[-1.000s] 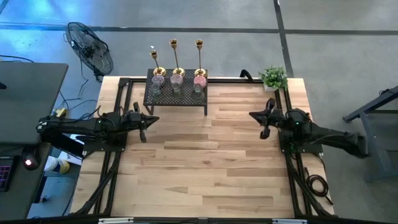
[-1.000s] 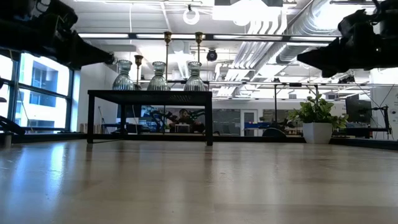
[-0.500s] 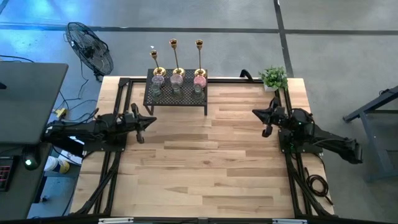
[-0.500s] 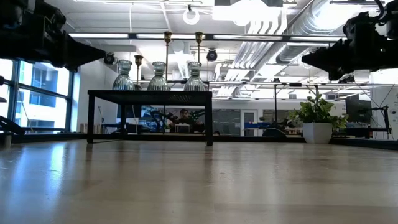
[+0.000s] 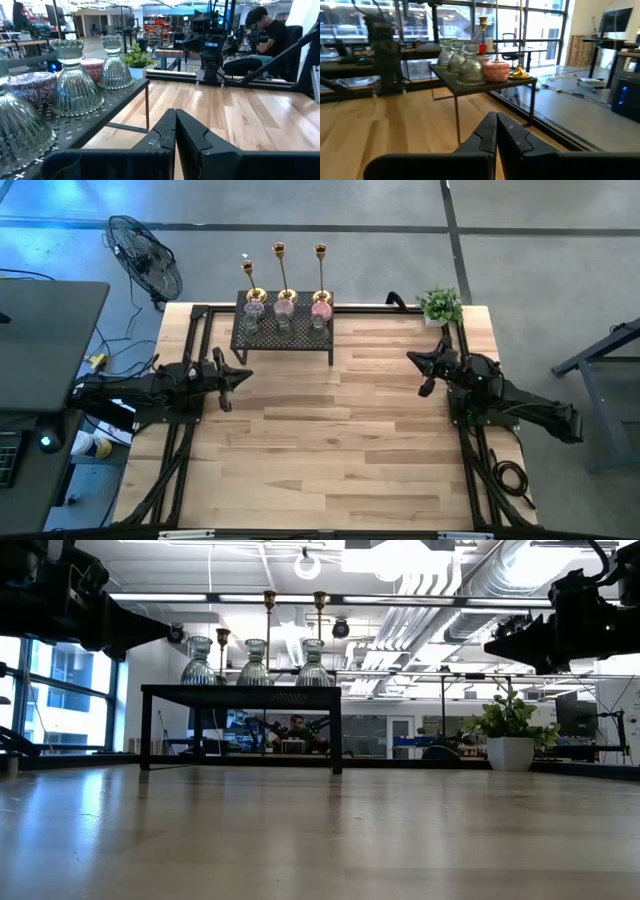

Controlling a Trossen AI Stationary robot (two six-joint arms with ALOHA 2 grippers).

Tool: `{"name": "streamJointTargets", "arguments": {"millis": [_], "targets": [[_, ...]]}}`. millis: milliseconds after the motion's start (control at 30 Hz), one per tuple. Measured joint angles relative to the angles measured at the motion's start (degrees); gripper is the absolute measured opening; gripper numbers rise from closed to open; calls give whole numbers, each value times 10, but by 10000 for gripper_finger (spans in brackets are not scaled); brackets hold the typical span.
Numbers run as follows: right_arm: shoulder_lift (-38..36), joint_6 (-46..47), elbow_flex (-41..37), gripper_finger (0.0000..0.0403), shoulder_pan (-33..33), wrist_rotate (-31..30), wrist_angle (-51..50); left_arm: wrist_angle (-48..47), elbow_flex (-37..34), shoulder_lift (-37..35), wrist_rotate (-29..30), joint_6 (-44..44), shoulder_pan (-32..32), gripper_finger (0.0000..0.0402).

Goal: Pick & Place candle stick holders
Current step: Return to Home Position

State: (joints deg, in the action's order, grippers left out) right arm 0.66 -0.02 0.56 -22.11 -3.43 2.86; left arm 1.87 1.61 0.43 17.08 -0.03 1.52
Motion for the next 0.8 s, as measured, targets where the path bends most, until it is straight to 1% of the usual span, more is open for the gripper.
{"name": "streamJointTargets", "arguments": {"millis": [167, 267, 500, 800], "targets": [[1, 2, 0, 0, 0, -26, -4, -3, 0, 6, -5, -2, 0, 1], [1, 25, 0, 0, 0, -22, -5, -3, 0, 5, 2, -2, 0, 1], [1, 26, 0, 0, 0, -21, -6, -3, -1, 5, 32, -2, 0, 1], [1, 26, 0, 0, 0, -21, -8, 4, -1, 5, 2, -2, 0, 1]]}}
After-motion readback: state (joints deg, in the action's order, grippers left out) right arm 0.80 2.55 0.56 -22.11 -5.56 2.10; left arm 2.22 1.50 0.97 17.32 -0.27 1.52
